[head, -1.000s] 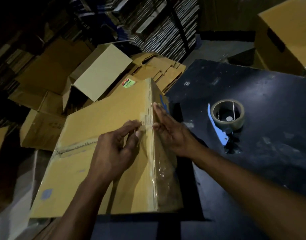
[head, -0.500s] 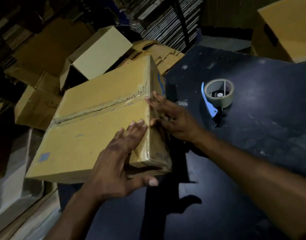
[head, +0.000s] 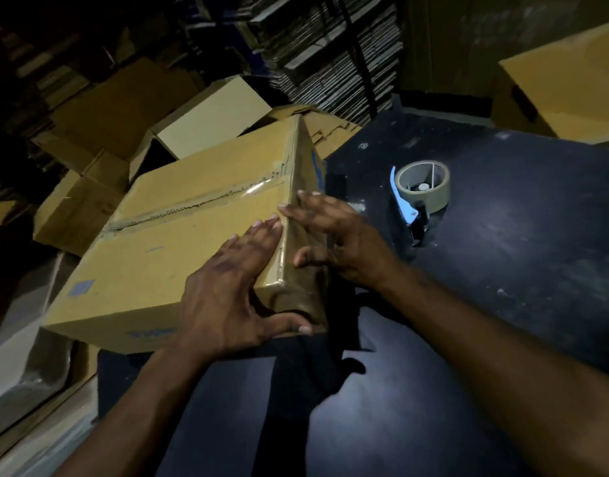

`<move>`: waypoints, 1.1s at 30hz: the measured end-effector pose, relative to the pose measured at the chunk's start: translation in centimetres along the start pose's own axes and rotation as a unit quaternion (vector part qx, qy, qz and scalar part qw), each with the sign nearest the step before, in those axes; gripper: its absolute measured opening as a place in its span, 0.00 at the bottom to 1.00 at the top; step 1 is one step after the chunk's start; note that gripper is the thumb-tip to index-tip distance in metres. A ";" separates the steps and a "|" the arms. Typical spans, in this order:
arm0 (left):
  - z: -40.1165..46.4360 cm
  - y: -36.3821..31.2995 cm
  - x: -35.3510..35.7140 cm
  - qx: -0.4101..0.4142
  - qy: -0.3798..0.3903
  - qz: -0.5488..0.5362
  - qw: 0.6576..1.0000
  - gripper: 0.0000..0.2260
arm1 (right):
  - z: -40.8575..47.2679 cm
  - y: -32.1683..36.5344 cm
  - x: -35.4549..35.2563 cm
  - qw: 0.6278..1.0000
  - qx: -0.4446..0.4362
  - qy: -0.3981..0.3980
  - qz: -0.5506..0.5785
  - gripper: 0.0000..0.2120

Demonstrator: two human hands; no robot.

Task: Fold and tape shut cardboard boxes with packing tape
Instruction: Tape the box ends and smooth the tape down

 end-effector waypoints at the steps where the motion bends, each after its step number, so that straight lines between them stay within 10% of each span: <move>1: 0.0 -0.1 0.0 0.000 0.000 0.006 1.000 0.61 | -0.2 -0.3 -0.4 1.000 -0.005 0.018 -0.013 0.40; 10: 0.2 -1.0 -0.8 -0.048 0.019 -0.036 0.998 0.66 | 1.2 0.5 -0.5 0.999 -0.026 0.037 0.014 0.44; 33: 1.2 -2.3 0.1 -0.245 -0.064 -0.177 0.951 0.40 | 1.0 -0.8 -2.1 0.969 -0.086 0.210 -0.100 0.67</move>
Point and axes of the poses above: each hand's wrist, its own z-axis towards the middle knuckle, its own x-axis out of the palm, y = z × x, the point moved 2 cm from there along z, towards the middle knuckle, and after that the axes turned 4 degrees about -y, right-handed, at the moved point
